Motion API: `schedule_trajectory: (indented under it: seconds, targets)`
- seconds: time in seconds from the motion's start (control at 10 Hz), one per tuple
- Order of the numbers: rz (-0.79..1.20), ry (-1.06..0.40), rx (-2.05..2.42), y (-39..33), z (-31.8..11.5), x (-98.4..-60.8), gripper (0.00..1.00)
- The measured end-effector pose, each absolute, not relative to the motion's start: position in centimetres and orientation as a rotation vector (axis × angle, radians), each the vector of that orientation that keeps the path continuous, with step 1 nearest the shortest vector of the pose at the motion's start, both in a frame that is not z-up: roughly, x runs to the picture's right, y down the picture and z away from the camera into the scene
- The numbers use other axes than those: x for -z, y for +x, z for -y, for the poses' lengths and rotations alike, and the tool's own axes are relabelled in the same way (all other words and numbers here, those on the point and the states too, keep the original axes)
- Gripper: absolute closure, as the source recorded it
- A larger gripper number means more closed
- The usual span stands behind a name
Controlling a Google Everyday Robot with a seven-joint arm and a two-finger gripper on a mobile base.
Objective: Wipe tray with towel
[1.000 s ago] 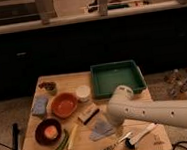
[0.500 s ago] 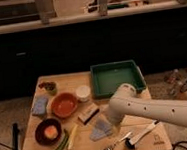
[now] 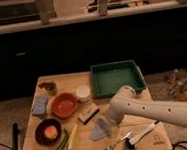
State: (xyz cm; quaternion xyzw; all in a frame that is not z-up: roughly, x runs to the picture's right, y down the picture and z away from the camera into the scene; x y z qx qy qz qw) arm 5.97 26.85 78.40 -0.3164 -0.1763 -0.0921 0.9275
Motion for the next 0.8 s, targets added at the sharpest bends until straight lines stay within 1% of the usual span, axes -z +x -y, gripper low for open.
schedule_trajectory:
  seconds: [0.7,0.8]
  targets:
    - [0.385,-0.698,0.155,5.2,-28.1,-79.9,0.21]
    - [0.388,-0.702,0.157,4.8,-28.3,-80.0,0.28]
